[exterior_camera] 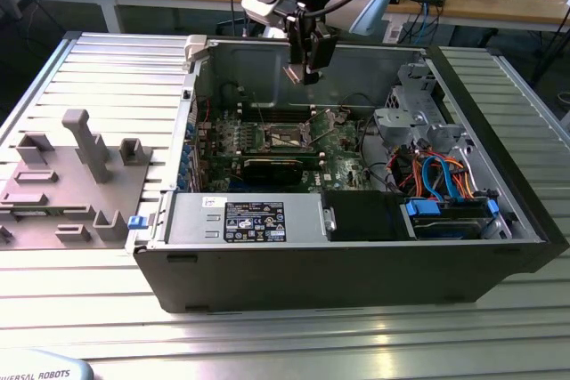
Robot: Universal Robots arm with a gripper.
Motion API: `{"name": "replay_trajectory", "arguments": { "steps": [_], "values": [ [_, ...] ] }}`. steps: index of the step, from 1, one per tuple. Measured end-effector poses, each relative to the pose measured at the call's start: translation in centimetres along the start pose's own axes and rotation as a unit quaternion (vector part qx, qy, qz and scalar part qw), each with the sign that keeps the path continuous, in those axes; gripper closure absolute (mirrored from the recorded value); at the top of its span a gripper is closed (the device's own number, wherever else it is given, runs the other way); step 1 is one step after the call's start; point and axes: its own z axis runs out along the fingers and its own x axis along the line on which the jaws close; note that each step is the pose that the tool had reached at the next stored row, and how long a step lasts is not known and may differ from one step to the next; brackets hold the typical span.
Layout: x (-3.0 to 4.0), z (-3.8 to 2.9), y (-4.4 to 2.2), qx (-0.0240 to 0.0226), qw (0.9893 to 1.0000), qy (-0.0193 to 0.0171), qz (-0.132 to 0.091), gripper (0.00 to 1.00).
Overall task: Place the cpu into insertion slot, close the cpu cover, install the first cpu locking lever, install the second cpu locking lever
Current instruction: 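Place the cpu into insertion slot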
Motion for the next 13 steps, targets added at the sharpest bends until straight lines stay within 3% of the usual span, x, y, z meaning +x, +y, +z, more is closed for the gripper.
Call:
{"name": "replay_trajectory", "arguments": {
  "steps": [13],
  "values": [
    [0.0, 0.02, 0.0, -0.0002, 0.9999, -0.0011, 0.011, 0.46]
  ]
}}
